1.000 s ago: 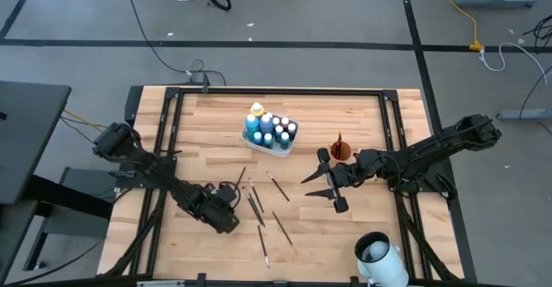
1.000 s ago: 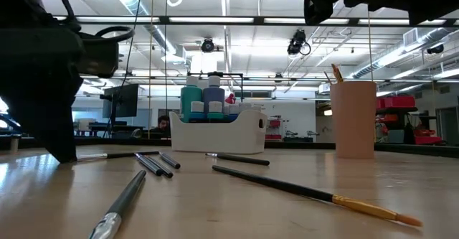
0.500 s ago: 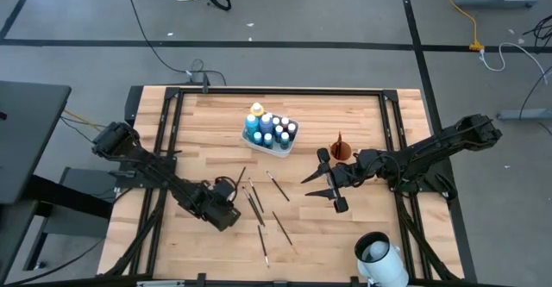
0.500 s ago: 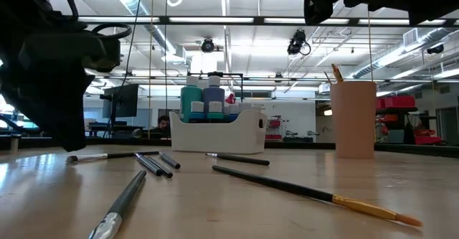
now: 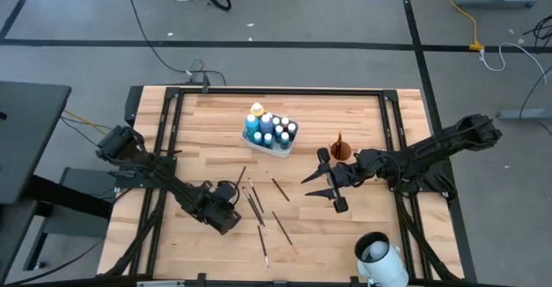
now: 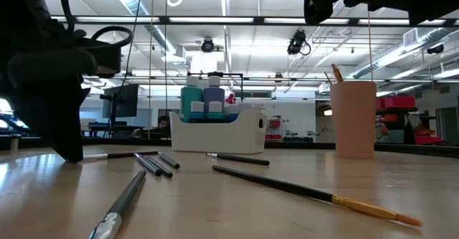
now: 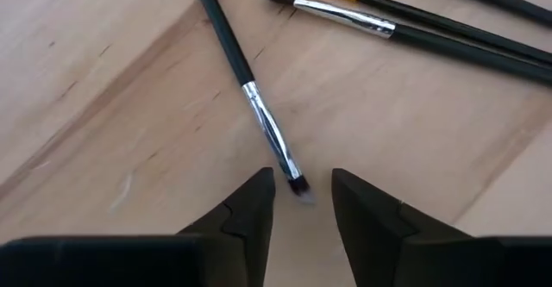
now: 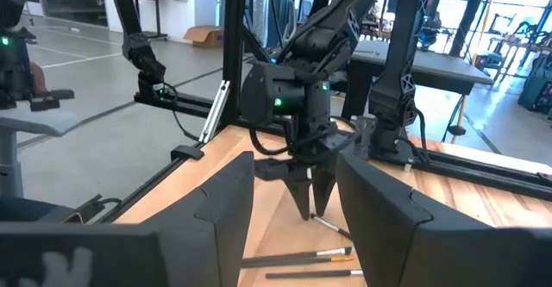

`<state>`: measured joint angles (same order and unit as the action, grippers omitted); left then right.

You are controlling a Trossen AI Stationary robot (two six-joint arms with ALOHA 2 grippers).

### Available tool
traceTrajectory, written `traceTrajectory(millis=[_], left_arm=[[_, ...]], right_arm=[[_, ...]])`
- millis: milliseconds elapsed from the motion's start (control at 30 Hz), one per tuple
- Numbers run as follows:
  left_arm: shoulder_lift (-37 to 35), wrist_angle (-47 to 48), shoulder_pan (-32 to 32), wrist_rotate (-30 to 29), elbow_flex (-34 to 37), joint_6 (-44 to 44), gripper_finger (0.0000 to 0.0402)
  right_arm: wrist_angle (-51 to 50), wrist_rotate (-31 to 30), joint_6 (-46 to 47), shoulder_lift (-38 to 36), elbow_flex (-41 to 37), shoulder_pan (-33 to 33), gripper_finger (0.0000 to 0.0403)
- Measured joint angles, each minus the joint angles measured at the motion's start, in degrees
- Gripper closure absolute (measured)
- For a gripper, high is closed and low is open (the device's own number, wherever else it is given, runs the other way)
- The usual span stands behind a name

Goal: Pick & Place Paint Supplies
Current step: Put the silver paintbrush into the cup

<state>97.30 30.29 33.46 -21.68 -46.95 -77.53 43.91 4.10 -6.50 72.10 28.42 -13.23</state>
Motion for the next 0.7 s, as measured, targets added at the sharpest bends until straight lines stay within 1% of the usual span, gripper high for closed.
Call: traceTrajectory(millis=[100,233,267,333,433,533,700], left_arm=[[0.47,0.53,-0.05,0.48,0.02,-0.23,0.0306],[-0.92,1.5,-0.14,1.66,-0.63,-0.66,0.0381],[-1.4,1.84,-0.14,1.88,-1.0,-0.99,0.039],[-2.31,2.54,-0.22,3.34,-1.86,-1.28,0.0391],[-5.04,2.4,-0.89,3.16,-4.37,0.09,0.0395],[-6.7,6.11,-2.01,2.29,-6.99,0.14,0.0396],[-8.71,8.91,-3.87,0.5,-10.66,0.45,0.0398]], right_arm=[[0.3,0.0,0.0,0.0,0.02,0.0,0.0231],[0.33,-0.17,-0.64,0.0,0.0,0.0,0.0231],[0.38,-0.22,-1.37,0.0,0.02,0.0,0.0231],[0.86,-0.22,-3.91,0.39,0.0,-0.11,0.0231],[1.71,-0.96,-7.86,2.54,0.19,-0.81,0.0231],[1.71,-3.57,-12.11,6.96,2.9,-1.7,0.0231],[0.7,-6.8,-20.53,17.17,11.11,-3.16,0.0237]])
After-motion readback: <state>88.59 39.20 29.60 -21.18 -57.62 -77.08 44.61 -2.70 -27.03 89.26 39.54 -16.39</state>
